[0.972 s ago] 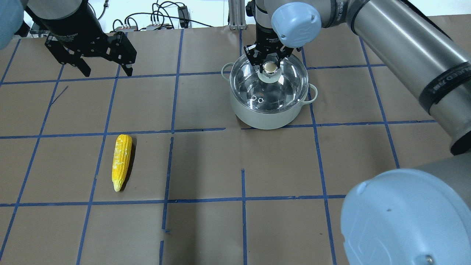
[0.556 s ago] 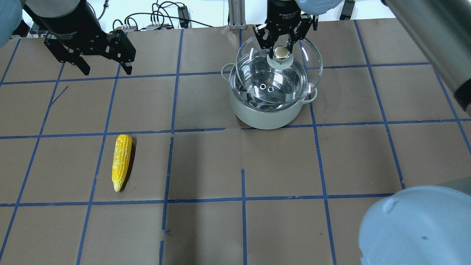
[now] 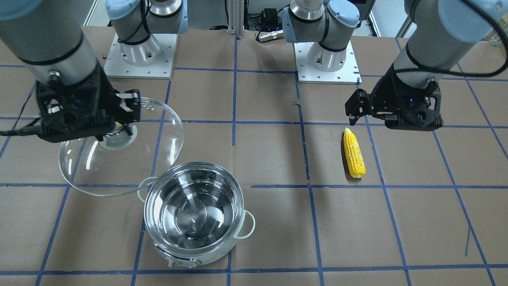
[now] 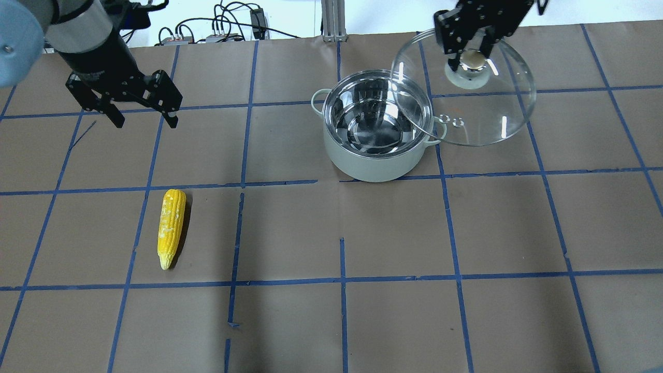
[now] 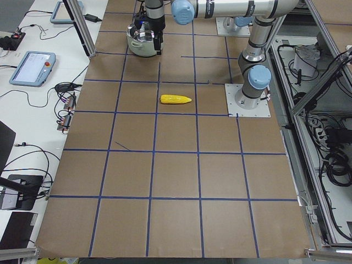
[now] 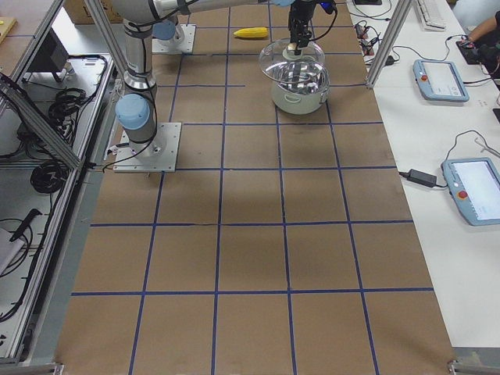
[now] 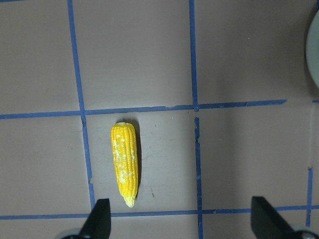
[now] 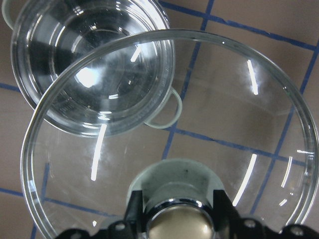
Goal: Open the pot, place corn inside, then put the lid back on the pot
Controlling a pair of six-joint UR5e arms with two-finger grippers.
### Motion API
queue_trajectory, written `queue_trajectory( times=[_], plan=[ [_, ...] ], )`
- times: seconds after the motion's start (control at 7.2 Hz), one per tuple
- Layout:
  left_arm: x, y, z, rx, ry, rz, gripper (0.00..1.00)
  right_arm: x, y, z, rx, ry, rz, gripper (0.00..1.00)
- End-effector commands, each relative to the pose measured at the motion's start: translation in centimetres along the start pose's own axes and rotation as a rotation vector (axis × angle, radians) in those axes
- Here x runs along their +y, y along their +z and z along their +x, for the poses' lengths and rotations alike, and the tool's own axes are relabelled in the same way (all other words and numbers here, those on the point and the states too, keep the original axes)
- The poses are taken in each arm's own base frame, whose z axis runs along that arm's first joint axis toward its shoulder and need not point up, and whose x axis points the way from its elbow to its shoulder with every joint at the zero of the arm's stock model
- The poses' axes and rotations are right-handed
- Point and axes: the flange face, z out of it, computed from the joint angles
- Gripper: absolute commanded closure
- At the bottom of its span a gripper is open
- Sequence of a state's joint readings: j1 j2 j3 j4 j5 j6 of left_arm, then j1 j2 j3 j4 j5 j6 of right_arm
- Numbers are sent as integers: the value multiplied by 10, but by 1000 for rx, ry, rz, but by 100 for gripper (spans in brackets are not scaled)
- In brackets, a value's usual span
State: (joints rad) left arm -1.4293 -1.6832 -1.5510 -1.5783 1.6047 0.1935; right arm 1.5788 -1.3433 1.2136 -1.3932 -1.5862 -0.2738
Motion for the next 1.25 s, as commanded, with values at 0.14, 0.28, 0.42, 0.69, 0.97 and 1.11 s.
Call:
queue_trajectory(
  times=[0.14, 0.28, 0.42, 0.69, 0.97, 1.11],
  plan=[
    [-3, 141, -60, 19, 63, -25, 0, 64, 32, 39, -4, 10, -12, 68],
    [-1, 188, -66, 33, 56, -42, 0, 67, 43, 40, 7, 13, -3, 68],
    [2, 226, -65, 35, 54, -59, 0, 68, 45, 42, 7, 18, -6, 68],
    [13, 260, -60, 35, 56, -71, 2, 68, 49, 44, 3, 24, -15, 68],
    [16, 266, -59, 36, 57, -87, 43, 67, 50, 45, 3, 22, -18, 68],
    [16, 267, -58, 37, 59, -90, 65, 66, 52, 47, 3, 16, -20, 68]
  ],
)
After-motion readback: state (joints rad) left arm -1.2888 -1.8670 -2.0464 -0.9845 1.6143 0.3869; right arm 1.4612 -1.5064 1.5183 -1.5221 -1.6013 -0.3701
